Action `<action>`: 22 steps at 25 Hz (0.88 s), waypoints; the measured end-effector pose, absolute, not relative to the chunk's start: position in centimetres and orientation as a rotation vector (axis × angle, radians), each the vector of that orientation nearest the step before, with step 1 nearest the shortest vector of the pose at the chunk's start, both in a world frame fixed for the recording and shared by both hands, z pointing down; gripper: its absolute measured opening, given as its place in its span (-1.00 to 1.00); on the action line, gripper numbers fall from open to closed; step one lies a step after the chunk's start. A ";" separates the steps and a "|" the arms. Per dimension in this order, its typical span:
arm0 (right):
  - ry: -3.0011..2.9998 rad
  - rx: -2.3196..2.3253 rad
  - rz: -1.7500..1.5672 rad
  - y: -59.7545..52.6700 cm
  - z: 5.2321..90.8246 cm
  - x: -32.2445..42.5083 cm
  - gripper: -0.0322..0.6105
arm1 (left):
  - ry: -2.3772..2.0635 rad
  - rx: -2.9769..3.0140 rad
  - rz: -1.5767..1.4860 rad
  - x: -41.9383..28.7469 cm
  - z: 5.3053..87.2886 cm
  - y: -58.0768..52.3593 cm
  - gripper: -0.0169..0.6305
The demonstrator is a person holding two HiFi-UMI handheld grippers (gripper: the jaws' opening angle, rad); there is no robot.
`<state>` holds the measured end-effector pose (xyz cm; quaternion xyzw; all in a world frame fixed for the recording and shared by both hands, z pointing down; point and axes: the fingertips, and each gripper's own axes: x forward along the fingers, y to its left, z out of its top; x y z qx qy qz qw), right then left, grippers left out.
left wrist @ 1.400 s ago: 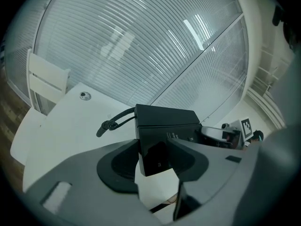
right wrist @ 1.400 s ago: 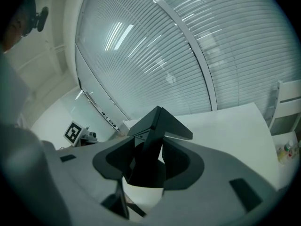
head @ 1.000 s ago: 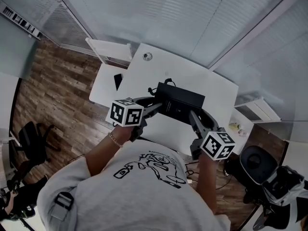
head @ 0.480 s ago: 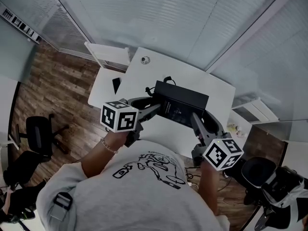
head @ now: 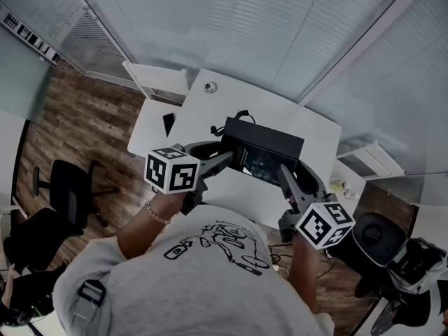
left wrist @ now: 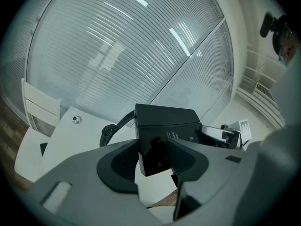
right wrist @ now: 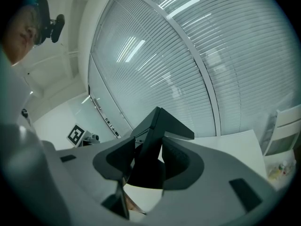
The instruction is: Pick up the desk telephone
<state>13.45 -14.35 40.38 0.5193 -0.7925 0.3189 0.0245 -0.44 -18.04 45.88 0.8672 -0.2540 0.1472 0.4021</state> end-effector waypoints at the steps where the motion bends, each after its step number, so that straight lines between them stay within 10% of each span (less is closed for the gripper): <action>1: -2.456 1.603 0.982 -14.3 40.5 13.3 -0.37 | -0.642 2.191 0.372 -0.6 46.0 -17.9 -0.39; 22: -2.480 1.578 1.000 -15.5 42.5 14.3 -0.37 | -0.665 2.188 0.372 0.3 47.9 -18.9 -0.39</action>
